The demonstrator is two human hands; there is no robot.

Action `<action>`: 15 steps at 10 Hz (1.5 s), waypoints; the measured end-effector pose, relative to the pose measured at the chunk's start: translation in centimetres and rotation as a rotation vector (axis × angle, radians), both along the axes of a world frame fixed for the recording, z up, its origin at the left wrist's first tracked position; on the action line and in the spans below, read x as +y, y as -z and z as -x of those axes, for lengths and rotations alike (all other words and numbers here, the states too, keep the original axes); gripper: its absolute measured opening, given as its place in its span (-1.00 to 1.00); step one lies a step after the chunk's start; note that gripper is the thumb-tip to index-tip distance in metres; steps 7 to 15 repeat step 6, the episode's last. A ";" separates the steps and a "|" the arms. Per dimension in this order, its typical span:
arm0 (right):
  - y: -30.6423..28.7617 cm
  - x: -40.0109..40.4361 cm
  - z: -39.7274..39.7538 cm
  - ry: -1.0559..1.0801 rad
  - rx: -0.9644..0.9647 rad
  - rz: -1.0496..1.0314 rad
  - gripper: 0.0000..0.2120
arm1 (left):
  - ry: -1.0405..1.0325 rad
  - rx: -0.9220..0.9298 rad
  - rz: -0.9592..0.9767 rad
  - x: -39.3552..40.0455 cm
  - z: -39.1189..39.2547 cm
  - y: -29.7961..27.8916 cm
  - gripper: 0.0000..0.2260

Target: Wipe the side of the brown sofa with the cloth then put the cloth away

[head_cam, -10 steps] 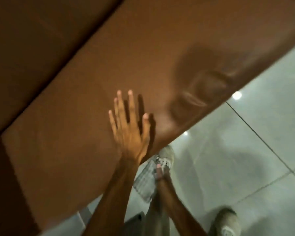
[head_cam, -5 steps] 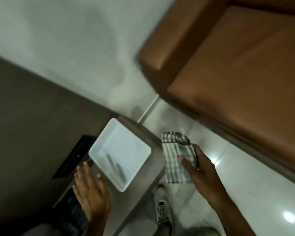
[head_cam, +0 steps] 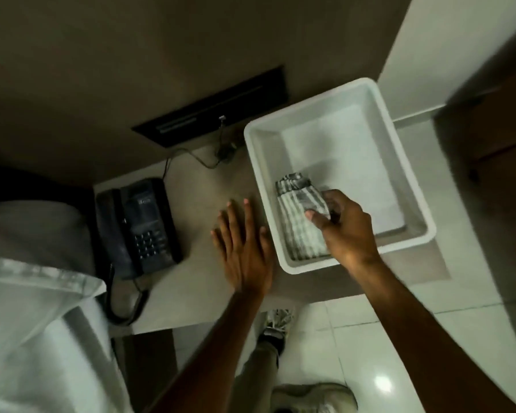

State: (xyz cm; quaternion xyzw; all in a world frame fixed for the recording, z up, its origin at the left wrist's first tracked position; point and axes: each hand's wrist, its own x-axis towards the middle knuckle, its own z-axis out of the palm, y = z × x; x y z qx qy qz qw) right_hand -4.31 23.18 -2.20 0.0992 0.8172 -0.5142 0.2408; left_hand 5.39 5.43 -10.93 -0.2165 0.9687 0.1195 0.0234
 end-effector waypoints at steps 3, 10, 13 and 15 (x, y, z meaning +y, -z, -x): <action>0.1 -2.4 -0.7 -0.366 0.409 -0.644 -0.36 | -0.037 -0.006 0.004 0.4 -0.1 0.8 -0.37; -3.6 -2.0 -1.5 -0.349 0.191 -0.480 -0.34 | -0.001 -0.065 0.042 -1.1 0.1 -2.0 -0.33; -3.6 -2.0 -1.5 -0.349 0.191 -0.480 -0.34 | -0.001 -0.065 0.042 -1.1 0.1 -2.0 -0.33; -3.6 -2.0 -1.5 -0.349 0.191 -0.480 -0.34 | -0.001 -0.065 0.042 -1.1 0.1 -2.0 -0.33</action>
